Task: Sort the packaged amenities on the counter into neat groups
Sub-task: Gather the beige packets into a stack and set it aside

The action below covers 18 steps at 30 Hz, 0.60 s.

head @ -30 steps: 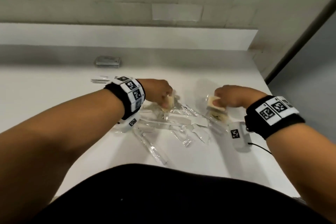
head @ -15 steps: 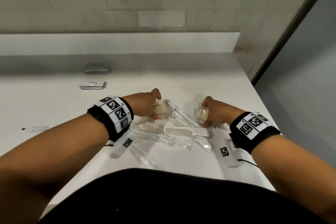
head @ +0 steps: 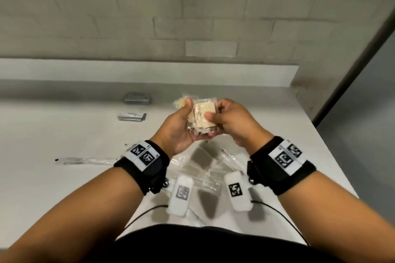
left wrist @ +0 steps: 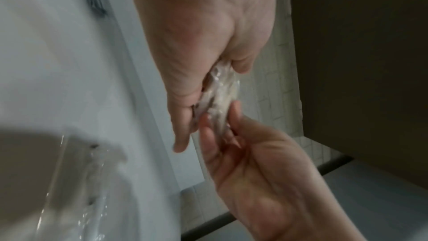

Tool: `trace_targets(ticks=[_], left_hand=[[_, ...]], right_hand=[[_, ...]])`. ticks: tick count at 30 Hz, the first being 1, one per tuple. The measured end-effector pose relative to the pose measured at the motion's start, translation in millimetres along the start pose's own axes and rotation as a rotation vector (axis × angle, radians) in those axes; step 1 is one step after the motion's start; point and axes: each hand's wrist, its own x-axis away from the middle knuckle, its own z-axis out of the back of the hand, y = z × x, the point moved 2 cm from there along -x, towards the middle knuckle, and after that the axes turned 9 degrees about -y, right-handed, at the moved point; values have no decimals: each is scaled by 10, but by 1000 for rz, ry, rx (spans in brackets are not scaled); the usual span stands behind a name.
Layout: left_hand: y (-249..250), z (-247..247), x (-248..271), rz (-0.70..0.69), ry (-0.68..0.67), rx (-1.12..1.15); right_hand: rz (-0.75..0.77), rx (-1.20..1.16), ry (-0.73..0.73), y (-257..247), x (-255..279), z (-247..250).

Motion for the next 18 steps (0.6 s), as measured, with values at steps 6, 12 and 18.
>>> trace_targets(ticks=[6, 12, 18], left_hand=[[-11, 210, 164, -72, 94, 71], [92, 415, 333, -101, 171, -8], [297, 605, 490, -89, 235, 85]], right_hand=[[-19, 271, 132, 147, -112, -154], [25, 162, -42, 77, -151, -395], [377, 188, 189, -38, -245, -558]])
